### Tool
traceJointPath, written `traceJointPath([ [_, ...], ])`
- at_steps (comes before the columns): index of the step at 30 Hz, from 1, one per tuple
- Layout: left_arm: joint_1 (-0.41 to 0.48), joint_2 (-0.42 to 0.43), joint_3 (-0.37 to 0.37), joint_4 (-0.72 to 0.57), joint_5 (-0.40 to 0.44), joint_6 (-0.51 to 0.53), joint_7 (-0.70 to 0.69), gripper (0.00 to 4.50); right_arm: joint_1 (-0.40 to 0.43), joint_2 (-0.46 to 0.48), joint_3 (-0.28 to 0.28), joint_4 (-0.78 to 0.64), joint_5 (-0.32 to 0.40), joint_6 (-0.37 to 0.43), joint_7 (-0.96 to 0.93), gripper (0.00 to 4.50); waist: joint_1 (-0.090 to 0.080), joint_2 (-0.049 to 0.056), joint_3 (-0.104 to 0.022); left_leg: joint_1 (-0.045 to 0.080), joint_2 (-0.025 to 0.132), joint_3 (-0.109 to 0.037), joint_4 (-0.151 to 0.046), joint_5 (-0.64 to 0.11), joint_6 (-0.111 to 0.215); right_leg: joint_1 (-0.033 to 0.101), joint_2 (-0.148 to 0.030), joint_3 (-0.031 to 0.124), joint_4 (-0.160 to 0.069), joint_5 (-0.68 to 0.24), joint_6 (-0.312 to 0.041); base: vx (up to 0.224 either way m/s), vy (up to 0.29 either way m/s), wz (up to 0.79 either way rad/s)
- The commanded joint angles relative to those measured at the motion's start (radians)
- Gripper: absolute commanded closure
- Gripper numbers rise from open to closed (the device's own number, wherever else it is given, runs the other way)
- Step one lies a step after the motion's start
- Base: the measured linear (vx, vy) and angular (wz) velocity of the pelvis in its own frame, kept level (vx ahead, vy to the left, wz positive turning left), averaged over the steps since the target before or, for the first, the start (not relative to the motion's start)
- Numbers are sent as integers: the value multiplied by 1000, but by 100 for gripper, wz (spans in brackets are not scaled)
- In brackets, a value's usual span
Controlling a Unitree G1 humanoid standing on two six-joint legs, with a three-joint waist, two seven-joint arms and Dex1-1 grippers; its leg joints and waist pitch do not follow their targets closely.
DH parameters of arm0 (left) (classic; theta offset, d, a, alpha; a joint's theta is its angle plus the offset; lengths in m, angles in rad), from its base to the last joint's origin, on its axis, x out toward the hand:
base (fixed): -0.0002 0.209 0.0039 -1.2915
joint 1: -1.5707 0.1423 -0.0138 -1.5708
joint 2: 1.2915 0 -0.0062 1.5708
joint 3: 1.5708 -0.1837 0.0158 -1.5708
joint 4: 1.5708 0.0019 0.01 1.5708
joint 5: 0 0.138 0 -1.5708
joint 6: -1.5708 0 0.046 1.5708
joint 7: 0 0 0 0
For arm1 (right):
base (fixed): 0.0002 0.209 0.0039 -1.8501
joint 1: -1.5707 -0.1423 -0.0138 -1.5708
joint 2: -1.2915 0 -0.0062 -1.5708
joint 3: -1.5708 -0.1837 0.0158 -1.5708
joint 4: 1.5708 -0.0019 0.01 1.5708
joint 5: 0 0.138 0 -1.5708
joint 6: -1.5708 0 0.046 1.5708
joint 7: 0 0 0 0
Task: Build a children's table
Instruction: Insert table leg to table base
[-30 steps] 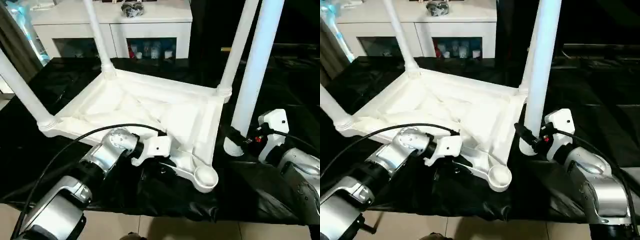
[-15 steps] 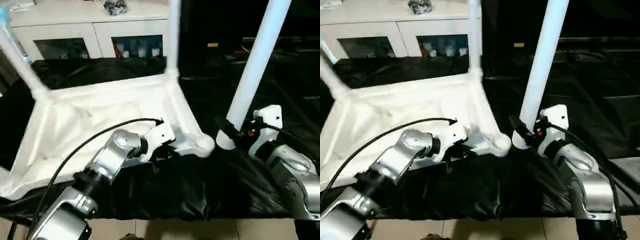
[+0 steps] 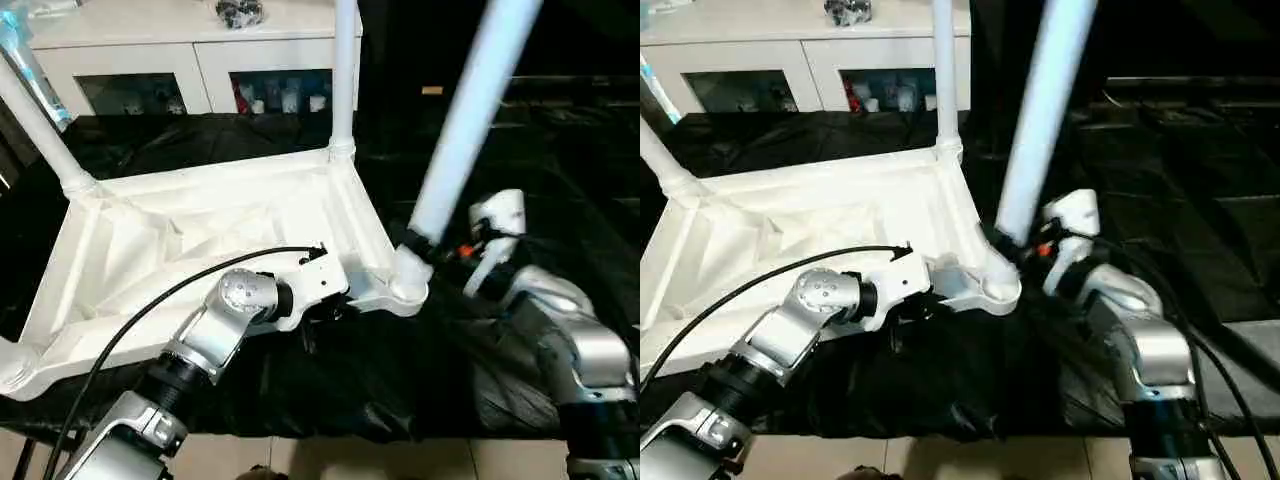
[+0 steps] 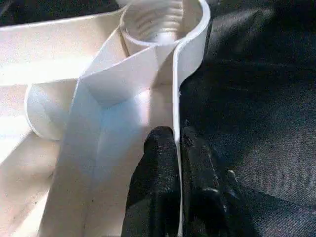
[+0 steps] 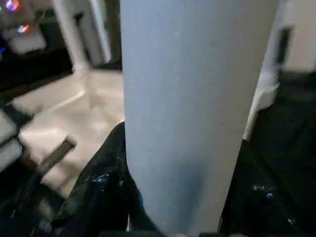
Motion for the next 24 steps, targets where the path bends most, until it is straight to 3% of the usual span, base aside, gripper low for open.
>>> traceJointPath([
  [1,18,7,25,11,-35,-46,-9,450,-7,-10,15,26,-10,-6,28,262,7,-35,-65,14,85,-34,-61,-32,132,38,-101,47,-73,56,-264,0,0,0],
  [5,12,8,38,32,-58,-62,-39,450,-27,-5,26,89,-38,-29,51,262,7,-40,-66,14,85,-33,-59,-12,139,38,-100,46,-66,105,-275,0,0,0],
  [17,-13,40,16,78,-34,-73,-90,450,-47,2,41,185,-65,-80,74,262,5,-35,-62,16,86,-32,-63,-60,115,38,-101,48,-74,44,-283,0,0,0],
  [24,-31,29,34,97,-41,-55,-79,450,-21,27,2,221,-34,-107,75,262,6,-37,-62,18,86,-32,-63,-72,111,38,-102,49,-74,48,-290,0,0,0],
])
